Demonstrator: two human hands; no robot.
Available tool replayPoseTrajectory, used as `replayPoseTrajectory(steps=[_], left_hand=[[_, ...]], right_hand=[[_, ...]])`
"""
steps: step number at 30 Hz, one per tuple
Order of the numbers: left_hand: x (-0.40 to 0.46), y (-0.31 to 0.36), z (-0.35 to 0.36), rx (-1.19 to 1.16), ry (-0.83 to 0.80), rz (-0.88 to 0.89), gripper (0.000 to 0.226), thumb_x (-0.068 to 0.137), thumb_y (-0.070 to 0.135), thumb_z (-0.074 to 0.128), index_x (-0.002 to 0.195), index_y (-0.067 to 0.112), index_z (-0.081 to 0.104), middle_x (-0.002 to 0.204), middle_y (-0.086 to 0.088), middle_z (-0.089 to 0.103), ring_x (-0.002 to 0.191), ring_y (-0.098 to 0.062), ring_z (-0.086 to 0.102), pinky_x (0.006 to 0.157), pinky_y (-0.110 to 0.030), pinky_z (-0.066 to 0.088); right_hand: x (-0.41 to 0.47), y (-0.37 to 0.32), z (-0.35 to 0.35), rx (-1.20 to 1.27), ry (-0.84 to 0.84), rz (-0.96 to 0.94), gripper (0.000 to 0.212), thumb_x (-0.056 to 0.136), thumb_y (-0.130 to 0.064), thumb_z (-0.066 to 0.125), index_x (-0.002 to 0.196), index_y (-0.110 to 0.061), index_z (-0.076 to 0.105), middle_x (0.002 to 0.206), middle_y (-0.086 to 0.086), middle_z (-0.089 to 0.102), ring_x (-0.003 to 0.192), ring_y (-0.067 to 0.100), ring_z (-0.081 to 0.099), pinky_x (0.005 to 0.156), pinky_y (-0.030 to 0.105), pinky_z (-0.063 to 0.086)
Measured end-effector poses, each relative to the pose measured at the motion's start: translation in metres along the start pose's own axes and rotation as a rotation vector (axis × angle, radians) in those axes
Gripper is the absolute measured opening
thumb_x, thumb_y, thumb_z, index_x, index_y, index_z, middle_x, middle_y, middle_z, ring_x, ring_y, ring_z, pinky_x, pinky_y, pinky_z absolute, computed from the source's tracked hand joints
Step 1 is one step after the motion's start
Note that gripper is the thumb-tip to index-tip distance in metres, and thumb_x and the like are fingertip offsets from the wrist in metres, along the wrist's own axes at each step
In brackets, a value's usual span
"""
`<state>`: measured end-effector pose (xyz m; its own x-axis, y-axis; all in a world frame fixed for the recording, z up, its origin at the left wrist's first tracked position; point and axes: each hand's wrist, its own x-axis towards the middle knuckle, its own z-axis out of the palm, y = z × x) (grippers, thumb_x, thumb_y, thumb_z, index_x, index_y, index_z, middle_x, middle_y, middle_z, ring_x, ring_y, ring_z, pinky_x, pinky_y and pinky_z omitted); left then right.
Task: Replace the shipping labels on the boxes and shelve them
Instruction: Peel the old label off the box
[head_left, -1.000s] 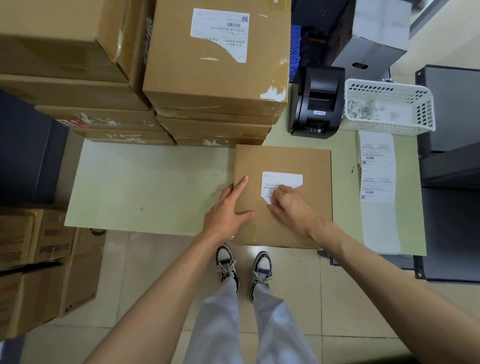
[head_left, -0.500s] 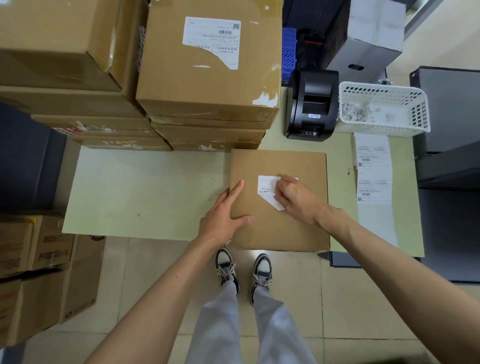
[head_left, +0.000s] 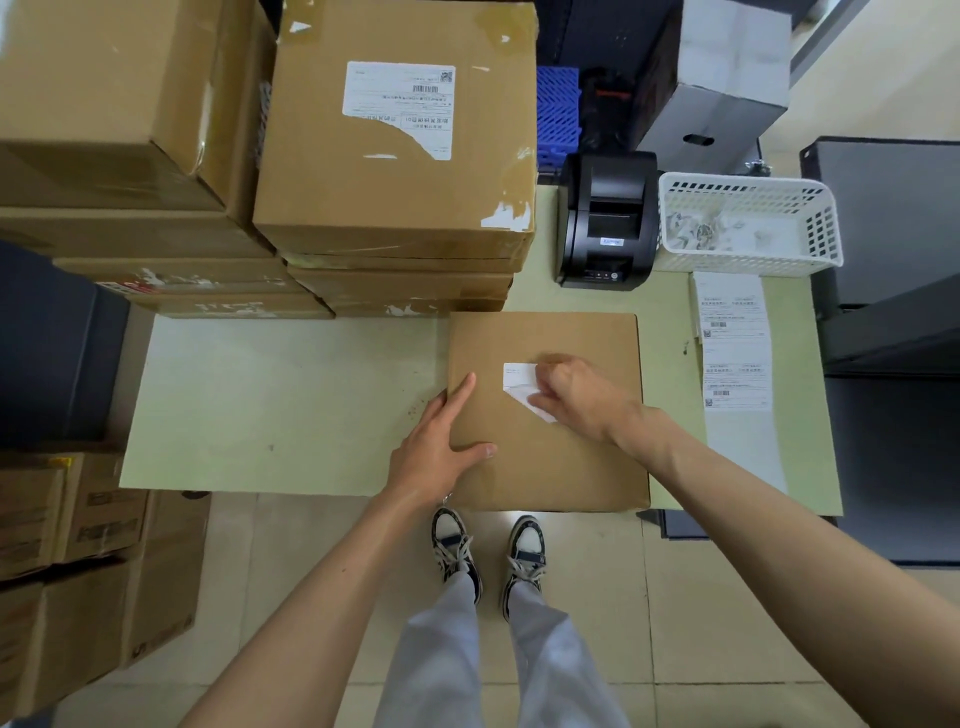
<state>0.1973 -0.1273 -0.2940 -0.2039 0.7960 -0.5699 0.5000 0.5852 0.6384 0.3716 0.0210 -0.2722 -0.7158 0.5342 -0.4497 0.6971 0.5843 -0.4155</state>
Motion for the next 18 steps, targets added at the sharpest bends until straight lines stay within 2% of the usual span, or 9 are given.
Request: replayPoseTrajectory(steps=[4, 10, 14, 18], left_hand=[[0.000, -0.001, 0.000, -0.005, -0.002, 0.000, 0.092, 0.083, 0.056, 0.074, 0.141, 0.076, 0.006, 0.161, 0.016, 0.026, 0.141, -0.016, 0.040, 0.109, -0.049, 0.042], [0.001, -0.002, 0.000, 0.006, 0.001, 0.006, 0.092, 0.082, 0.057, 0.074, 0.142, 0.074, 0.007, 0.162, 0.015, 0.026, 0.142, -0.015, 0.040, 0.108, -0.043, 0.041], [0.002, -0.003, 0.001, 0.005, 0.003, -0.003, 0.092, 0.082, 0.057, 0.074, 0.142, 0.074, 0.007, 0.163, 0.013, 0.025, 0.144, -0.015, 0.037, 0.110, -0.045, 0.039], [0.003, -0.003, 0.001, 0.018, 0.000, -0.004, 0.093, 0.082, 0.057, 0.074, 0.142, 0.074, 0.006, 0.164, 0.012, 0.025, 0.145, -0.016, 0.036, 0.112, -0.048, 0.038]], right_hand=[[-0.001, 0.005, 0.001, -0.018, 0.048, -0.094, 0.019, 0.097, -0.015, 0.052, 0.085, -0.001, 0.055, 0.103, 0.019, 0.059, 0.091, 0.037, 0.056, 0.080, 0.040, 0.046], [-0.005, 0.022, -0.005, 0.035, 0.132, -0.143, 0.023, 0.096, -0.010, 0.051, 0.078, -0.017, 0.038, 0.086, 0.007, 0.048, 0.078, 0.030, 0.052, 0.076, 0.043, 0.047], [-0.007, 0.033, -0.020, 0.045, 0.164, -0.133, 0.023, 0.098, -0.008, 0.050, 0.078, -0.014, 0.039, 0.084, 0.003, 0.042, 0.076, 0.020, 0.043, 0.075, 0.026, 0.033], [-0.011, 0.040, -0.019, 0.041, 0.196, -0.128, 0.017, 0.097, -0.008, 0.050, 0.081, -0.011, 0.044, 0.085, 0.001, 0.041, 0.077, 0.017, 0.039, 0.074, 0.032, 0.037]])
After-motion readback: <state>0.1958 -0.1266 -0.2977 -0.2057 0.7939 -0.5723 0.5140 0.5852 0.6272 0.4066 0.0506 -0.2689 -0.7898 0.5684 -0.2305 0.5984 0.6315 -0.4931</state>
